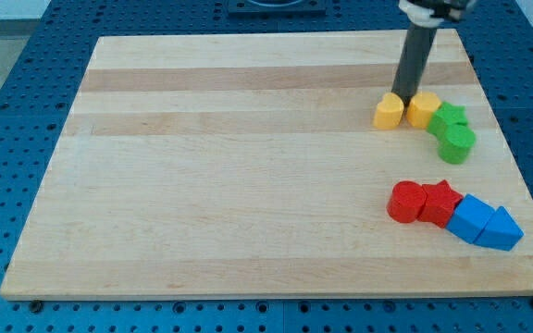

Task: Move arm diagonal to the top right of the yellow heart

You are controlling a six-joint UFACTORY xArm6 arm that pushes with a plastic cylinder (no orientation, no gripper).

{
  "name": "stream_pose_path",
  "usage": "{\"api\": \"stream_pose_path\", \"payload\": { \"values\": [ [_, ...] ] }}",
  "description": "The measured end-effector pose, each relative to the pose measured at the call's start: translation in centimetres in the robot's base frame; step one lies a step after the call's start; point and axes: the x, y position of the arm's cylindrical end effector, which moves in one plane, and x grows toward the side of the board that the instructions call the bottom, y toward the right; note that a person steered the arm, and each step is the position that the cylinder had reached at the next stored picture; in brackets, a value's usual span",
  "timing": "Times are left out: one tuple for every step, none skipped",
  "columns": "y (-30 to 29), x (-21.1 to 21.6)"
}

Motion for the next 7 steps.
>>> {"api": "stream_pose_path", "payload": {
  "values": [
    [0.0,1.1],
    [-0.2,-0.5],
    [-1.6,-6.0],
    [-1.0,-7.1],
    [1.3,-7.7],
    [1.3,-7.7],
    [1.3,-7.7]
  ]
}}
